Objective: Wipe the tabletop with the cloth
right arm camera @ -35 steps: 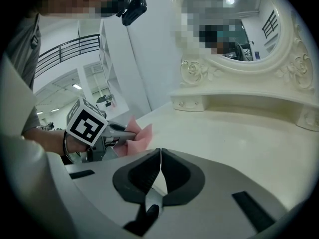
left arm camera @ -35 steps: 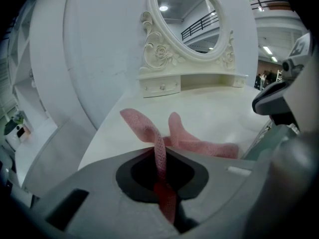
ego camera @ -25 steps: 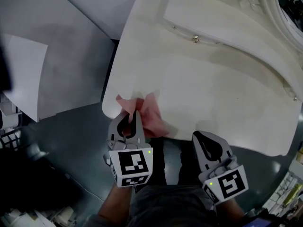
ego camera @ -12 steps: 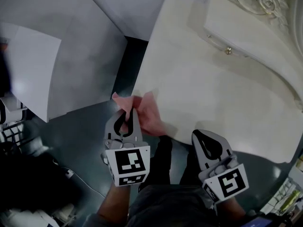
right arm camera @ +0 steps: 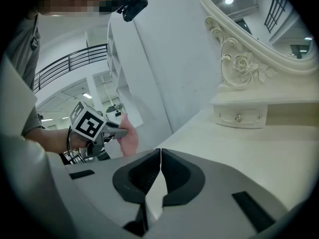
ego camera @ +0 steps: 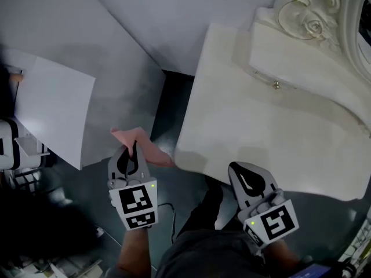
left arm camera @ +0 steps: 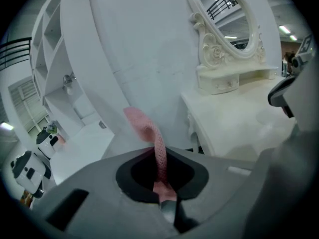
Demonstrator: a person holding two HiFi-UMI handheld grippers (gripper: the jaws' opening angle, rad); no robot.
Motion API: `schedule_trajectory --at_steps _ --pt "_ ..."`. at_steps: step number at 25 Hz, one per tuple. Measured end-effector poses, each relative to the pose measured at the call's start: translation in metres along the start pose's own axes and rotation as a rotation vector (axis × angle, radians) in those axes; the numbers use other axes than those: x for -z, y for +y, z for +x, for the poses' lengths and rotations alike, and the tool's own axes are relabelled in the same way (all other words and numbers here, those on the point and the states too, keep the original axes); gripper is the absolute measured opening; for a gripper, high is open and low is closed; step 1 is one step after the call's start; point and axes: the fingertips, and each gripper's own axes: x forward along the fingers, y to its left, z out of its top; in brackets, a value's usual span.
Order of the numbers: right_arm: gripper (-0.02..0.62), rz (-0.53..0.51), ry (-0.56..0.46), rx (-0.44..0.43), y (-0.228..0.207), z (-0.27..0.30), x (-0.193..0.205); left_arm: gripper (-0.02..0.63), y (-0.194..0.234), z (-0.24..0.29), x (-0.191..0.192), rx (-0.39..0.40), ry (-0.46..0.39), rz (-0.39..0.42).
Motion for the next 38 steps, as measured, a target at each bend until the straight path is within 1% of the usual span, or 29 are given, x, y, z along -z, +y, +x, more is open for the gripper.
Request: schedule_trajectory --at_steps 4,6,8,11,14,16,18,22,24,26,29,32,38 --pt "0.015 -0.037 -0.086 0.018 0.003 -0.008 -0.036 0.020 0.020 -0.022 -0.039 -0.021 -0.097 -0.014" --pt "0.015 -0.059 -0.127 0.024 0.008 -0.021 -0.058 0.020 0.024 -0.044 -0.061 -0.018 -0.142 -0.047" --pt "0.015 -0.080 -0.159 0.034 0.014 -0.040 -0.079 0.020 0.024 -0.070 -0.085 0.002 -0.194 -0.101" --pt "0.015 -0.128 -0.217 0.060 0.017 -0.069 -0.112 0.020 0.021 -0.112 -0.132 0.034 -0.313 -0.169" --pt "0.015 -0.191 -0.290 0.098 0.012 -0.098 -0.150 0.020 0.012 -0.148 -0.184 0.050 -0.459 -0.200" --pt "0.015 -0.227 -0.336 0.117 0.008 -0.122 -0.171 0.020 0.000 -0.174 -0.212 0.056 -0.548 -0.219" --pt "0.015 -0.261 -0.372 0.137 0.005 -0.147 -0.185 0.020 -0.018 -0.201 -0.233 0.062 -0.626 -0.234" --pt "0.015 -0.329 -0.441 0.180 -0.007 -0.197 -0.210 0.020 -0.070 -0.246 -0.266 0.085 -0.760 -0.228" --pt "0.015 -0.353 -0.473 0.200 -0.014 -0.221 -0.216 0.020 -0.099 -0.263 -0.276 0.089 -0.810 -0.224" --pt "0.015 -0.362 -0.486 0.226 -0.024 -0.245 -0.212 0.020 -0.130 -0.273 -0.280 0.110 -0.829 -0.222" --pt "0.015 -0.344 -0.466 0.262 -0.043 -0.275 -0.195 0.020 -0.176 -0.284 -0.282 0.154 -0.826 -0.215" --pt "0.015 -0.319 -0.467 0.285 -0.064 -0.299 -0.180 0.020 -0.214 -0.291 -0.286 0.164 -0.827 -0.185" --pt "0.015 -0.299 -0.476 0.293 -0.085 -0.330 -0.160 0.020 -0.260 -0.297 -0.289 0.164 -0.813 -0.155"
